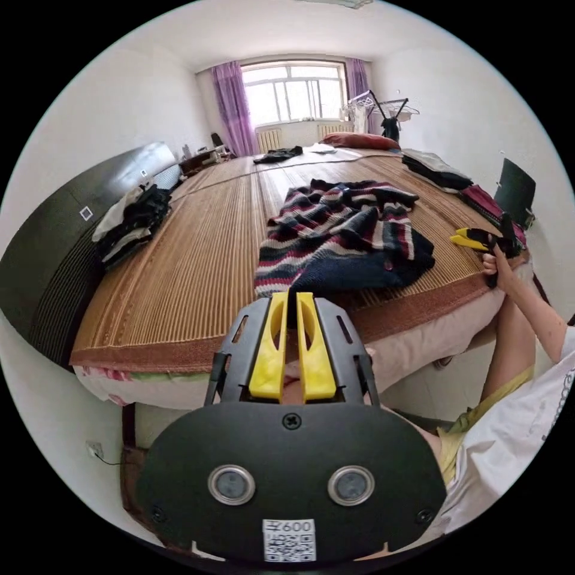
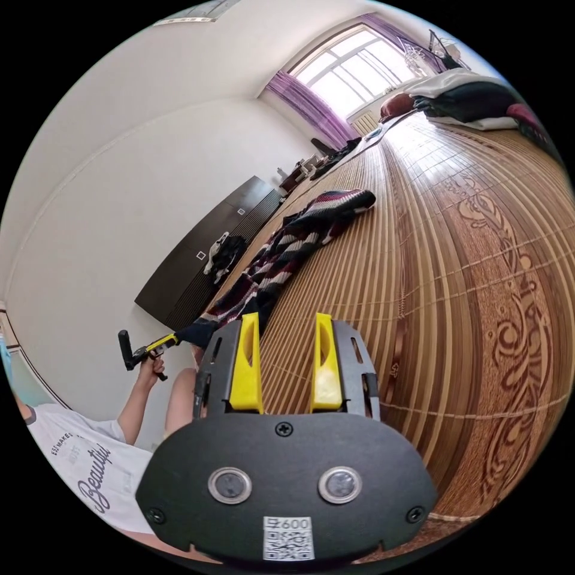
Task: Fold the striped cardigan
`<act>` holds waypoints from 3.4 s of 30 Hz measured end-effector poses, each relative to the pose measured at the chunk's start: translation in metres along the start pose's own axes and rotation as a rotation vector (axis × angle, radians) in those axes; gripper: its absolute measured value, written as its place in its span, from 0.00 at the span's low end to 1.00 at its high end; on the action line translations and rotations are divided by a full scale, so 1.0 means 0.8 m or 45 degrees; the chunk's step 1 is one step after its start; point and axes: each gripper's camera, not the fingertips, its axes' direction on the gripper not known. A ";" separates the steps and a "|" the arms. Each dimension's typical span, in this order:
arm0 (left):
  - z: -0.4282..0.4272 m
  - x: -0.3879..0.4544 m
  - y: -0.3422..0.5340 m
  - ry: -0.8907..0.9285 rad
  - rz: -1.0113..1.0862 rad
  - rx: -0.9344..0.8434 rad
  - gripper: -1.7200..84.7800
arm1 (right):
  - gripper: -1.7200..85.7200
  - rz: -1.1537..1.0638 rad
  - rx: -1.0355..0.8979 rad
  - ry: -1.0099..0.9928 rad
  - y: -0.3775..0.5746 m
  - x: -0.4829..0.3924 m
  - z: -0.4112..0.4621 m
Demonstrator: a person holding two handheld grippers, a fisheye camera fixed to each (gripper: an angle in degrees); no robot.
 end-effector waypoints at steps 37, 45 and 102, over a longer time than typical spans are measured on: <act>0.049 0.198 0.029 -0.184 0.156 -0.148 0.06 | 0.01 -0.365 -0.127 0.374 -0.081 -0.253 -0.189; 0.015 0.220 0.028 -0.229 0.085 -0.104 0.15 | 0.15 -0.042 -0.152 0.050 -0.075 -0.144 -0.162; -0.188 0.405 0.085 -0.809 0.385 0.376 0.05 | 0.08 -0.836 -0.235 0.627 0.074 -0.351 -0.058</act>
